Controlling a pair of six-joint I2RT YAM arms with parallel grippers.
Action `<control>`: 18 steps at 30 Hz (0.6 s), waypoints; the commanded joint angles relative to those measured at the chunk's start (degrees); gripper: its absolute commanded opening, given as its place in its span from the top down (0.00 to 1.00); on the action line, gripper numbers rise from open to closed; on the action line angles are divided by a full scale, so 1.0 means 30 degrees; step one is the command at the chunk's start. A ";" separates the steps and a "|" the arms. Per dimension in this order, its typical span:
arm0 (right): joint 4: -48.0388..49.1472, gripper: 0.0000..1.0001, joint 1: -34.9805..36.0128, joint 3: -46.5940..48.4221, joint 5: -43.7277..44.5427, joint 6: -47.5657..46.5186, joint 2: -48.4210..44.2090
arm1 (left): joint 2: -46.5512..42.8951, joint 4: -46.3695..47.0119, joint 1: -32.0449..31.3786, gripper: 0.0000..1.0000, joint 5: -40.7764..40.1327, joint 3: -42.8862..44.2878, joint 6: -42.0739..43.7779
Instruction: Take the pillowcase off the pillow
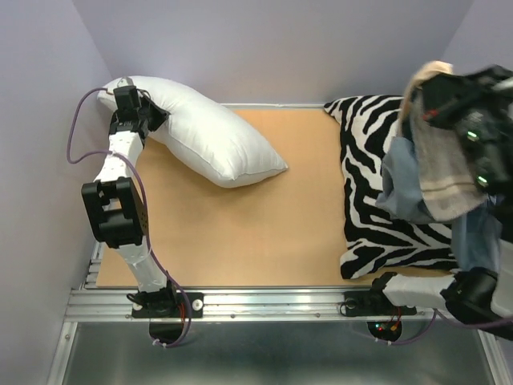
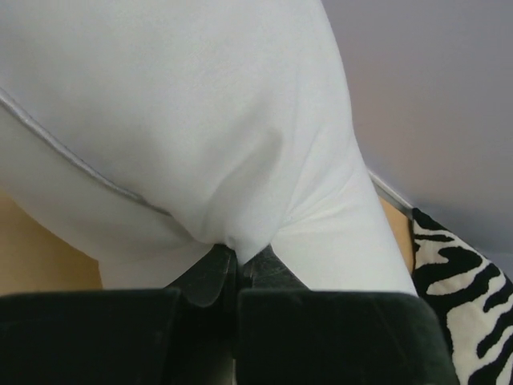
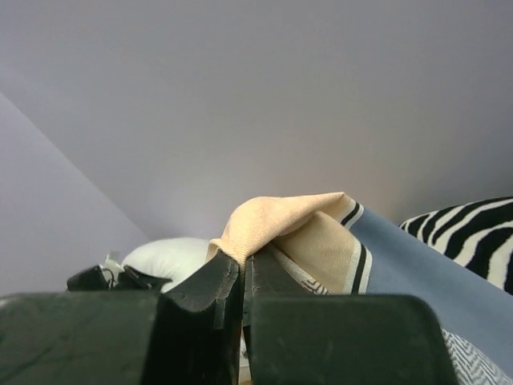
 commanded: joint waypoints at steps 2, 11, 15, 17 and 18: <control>0.1247 0.99 -0.0026 0.0104 -0.2330 -0.0319 0.5430 | -0.1625 -0.0318 0.0077 1.00 -0.1288 -0.1948 0.1740; 0.1687 0.99 -0.0580 0.1490 -0.1568 -0.0205 1.0475 | -0.3412 0.0236 -0.1092 1.00 -0.2957 -0.6489 0.0396; 0.3177 1.00 -0.1373 -0.3892 -0.1832 0.1464 0.9160 | -0.4349 0.0735 -0.2648 0.90 -0.5528 -0.8831 -0.0600; 0.4117 0.99 -0.2159 -0.7438 -0.1949 0.1934 0.7784 | -0.5139 0.1086 -0.3612 0.87 -0.6501 -0.9421 -0.0866; 0.4293 0.99 -0.2542 -0.8524 -0.1921 0.2400 0.7258 | -0.5403 0.1088 -0.3673 0.84 -0.6794 -0.9801 -0.0895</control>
